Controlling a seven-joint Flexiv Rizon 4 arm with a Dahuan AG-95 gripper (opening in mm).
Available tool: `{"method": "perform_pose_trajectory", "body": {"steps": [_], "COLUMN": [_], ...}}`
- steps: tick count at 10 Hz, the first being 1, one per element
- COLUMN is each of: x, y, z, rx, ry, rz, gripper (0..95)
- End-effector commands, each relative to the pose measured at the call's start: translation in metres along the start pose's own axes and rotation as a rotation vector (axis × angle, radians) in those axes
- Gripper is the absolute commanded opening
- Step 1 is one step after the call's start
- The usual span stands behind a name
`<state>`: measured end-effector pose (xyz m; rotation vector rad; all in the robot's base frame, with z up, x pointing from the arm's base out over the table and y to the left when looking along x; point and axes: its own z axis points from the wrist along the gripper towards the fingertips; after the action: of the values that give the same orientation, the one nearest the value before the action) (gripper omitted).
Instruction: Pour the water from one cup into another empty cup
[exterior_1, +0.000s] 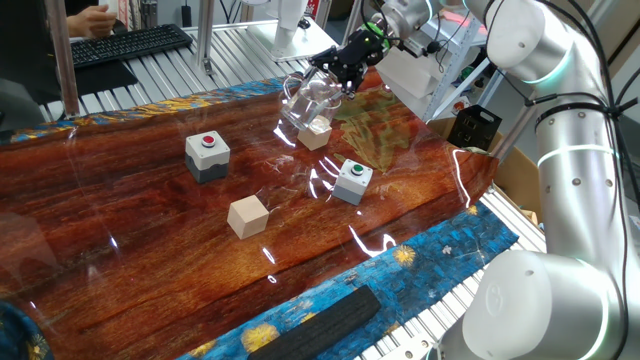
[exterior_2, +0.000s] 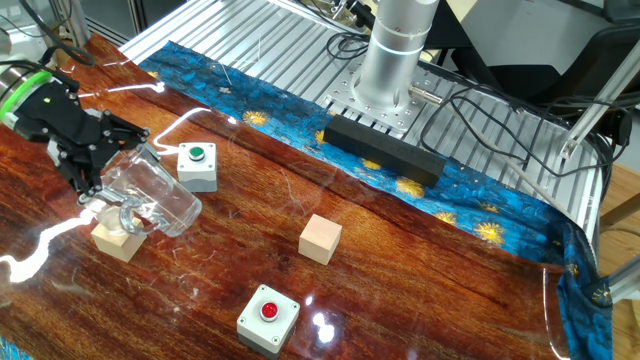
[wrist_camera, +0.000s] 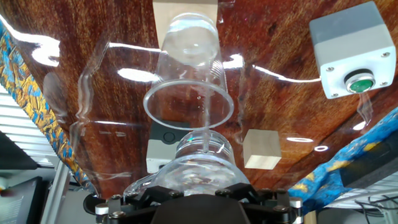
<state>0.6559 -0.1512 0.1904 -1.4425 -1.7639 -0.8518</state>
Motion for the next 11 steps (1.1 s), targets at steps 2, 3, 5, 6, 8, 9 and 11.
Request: {"method": "perform_pose_trajectory", "body": {"steps": [2, 3, 5, 6, 8, 9, 11], "x": [0.0013, 0.0013, 0.0013, 0.0013, 0.0013, 0.0013, 0.0013], "y": [-0.0006, -0.0006, -0.0006, -0.0006, -0.0006, -0.0006, -0.0006], "z": [0.0012, 0.0012, 0.0012, 0.0012, 0.0012, 0.0012, 0.0012], "rx": [-0.008, -0.008, -0.008, -0.010, -0.012, -0.013, -0.011], "ry": [0.019, 0.022, 0.026, 0.036, 0.051, 0.058, 0.046], "rz": [0.013, 0.015, 0.014, 0.020, 0.025, 0.026, 0.019], "gripper": [0.0, 0.0, 0.0, 0.0, 0.0, 0.0, 0.0]}}
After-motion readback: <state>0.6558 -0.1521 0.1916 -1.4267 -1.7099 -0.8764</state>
